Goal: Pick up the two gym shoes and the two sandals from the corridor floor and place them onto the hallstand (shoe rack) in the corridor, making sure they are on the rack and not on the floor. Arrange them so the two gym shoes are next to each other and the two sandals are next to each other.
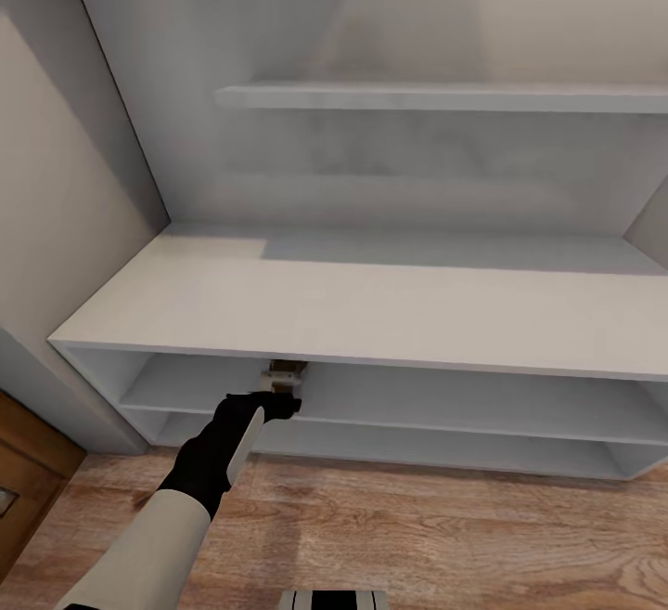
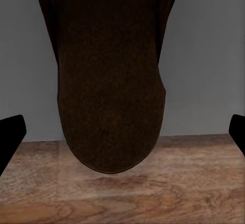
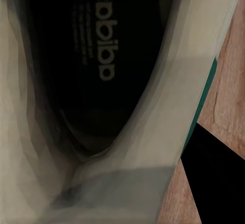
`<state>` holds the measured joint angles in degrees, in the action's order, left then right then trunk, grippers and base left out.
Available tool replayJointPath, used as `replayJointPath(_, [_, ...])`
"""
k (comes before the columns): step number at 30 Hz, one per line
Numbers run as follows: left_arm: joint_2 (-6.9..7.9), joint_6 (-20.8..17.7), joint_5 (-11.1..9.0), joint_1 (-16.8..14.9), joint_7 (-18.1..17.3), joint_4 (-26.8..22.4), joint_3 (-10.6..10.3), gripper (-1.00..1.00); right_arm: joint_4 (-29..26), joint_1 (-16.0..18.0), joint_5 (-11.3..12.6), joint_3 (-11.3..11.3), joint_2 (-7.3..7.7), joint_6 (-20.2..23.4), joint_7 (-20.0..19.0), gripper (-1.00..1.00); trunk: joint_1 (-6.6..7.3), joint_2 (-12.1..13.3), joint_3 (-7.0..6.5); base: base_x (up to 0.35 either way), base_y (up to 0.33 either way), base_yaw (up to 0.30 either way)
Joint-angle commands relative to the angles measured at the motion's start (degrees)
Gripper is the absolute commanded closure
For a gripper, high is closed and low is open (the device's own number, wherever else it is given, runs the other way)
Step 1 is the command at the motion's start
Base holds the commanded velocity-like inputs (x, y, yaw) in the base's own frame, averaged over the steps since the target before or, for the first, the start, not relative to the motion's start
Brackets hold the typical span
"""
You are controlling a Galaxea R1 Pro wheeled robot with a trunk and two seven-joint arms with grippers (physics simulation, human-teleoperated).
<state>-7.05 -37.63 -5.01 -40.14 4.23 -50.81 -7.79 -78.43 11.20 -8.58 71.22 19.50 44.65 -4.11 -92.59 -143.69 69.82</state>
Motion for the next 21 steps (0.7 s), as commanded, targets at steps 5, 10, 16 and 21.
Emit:
replayJointPath(5, [0.02, -0.2, -0.5, 0.0, 0.4, -0.1, -0.1, -1.0, -0.1, 0.1, -0.6, 0.1, 0.01, 0.3, -0.4, 1.0, 0.01, 0.0, 0.05, -0.001, 0.0, 0.0])
replayJointPath(10, [0.02, -0.2, -0.5, 0.0, 0.4, -0.1, -0.1, -1.0, -0.1, 0.1, -0.6, 0.1, 0.01, 0.3, -0.4, 1.0, 0.01, 0.0, 0.05, -0.177, 0.0, 0.0])
replayJointPath(16, [0.02, -0.2, -0.5, 0.0, 0.4, -0.1, -0.1, -1.0, -0.1, 0.1, -0.6, 0.1, 0.01, 0.3, -0.4, 1.0, 0.01, 0.0, 0.05, -0.319, 0.0, 0.0])
replayJointPath(21, [0.16, -0.2, -0.5, 0.0, 0.5, -0.1, 0.0, -1.0, -0.1, 0.1, -0.6, 0.1, 0.01, 0.3, -0.4, 1.0, 0.01, 0.0, 0.05, -0.334, 0.0, 0.0])
